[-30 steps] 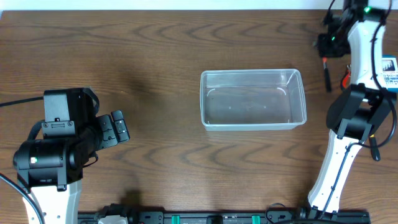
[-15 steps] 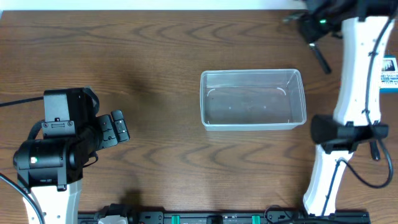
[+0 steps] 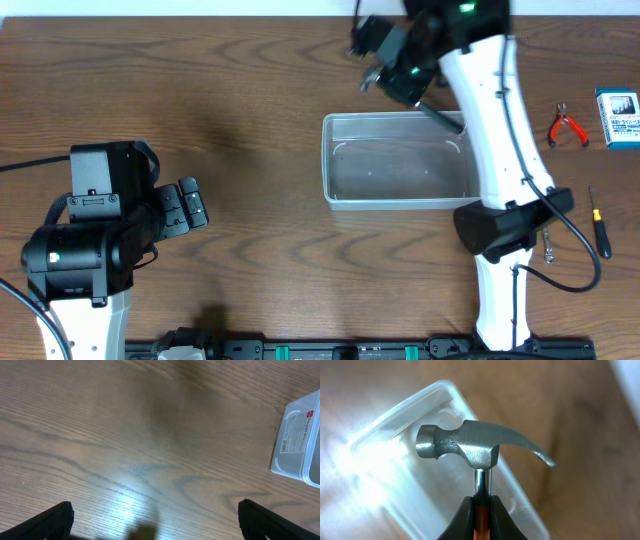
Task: Pack container
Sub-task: 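Lift the hammer and carry it into the clear container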
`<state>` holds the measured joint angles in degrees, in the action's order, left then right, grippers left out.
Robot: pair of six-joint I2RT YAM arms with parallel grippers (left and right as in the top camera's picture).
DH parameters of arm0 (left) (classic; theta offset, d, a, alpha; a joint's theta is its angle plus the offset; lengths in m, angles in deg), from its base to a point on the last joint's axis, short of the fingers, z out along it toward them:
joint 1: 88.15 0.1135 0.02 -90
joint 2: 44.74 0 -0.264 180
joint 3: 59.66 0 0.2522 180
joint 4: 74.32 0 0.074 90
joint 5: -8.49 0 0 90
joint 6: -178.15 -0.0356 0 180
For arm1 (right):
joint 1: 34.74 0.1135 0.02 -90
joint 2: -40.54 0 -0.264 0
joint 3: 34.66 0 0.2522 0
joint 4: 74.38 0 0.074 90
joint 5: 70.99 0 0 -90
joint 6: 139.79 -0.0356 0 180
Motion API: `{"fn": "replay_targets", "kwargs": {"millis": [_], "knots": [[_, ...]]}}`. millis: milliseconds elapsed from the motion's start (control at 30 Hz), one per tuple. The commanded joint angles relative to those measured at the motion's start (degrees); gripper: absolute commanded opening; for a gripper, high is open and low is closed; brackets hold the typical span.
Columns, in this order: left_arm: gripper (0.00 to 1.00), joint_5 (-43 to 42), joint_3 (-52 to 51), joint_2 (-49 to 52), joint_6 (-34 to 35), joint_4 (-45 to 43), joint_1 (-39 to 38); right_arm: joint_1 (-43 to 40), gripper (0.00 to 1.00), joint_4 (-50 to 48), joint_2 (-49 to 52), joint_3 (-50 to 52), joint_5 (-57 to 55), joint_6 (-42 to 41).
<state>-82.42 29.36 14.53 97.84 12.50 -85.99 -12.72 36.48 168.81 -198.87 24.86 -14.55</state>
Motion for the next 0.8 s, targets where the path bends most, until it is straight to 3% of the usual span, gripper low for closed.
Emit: {"fn": "replay_targets", "kwargs": {"millis": [0, 300, 767], "knots": [[0.98, 0.07, 0.98, 0.22, 0.70, 0.00, 0.17, 2.32, 0.01, 0.24, -1.01, 4.98, -1.16, 0.39], [0.98, 0.09, 0.98, 0.22, 0.70, -0.04, 0.20, 4.70, 0.01, 0.22, -1.42, 16.61, -0.17, 0.66], [0.98, 0.09, 0.98, 0.22, 0.70, -0.11, 0.20, 4.63, 0.01, -3.32, -1.40, 25.03, 4.72, 6.21]]}}
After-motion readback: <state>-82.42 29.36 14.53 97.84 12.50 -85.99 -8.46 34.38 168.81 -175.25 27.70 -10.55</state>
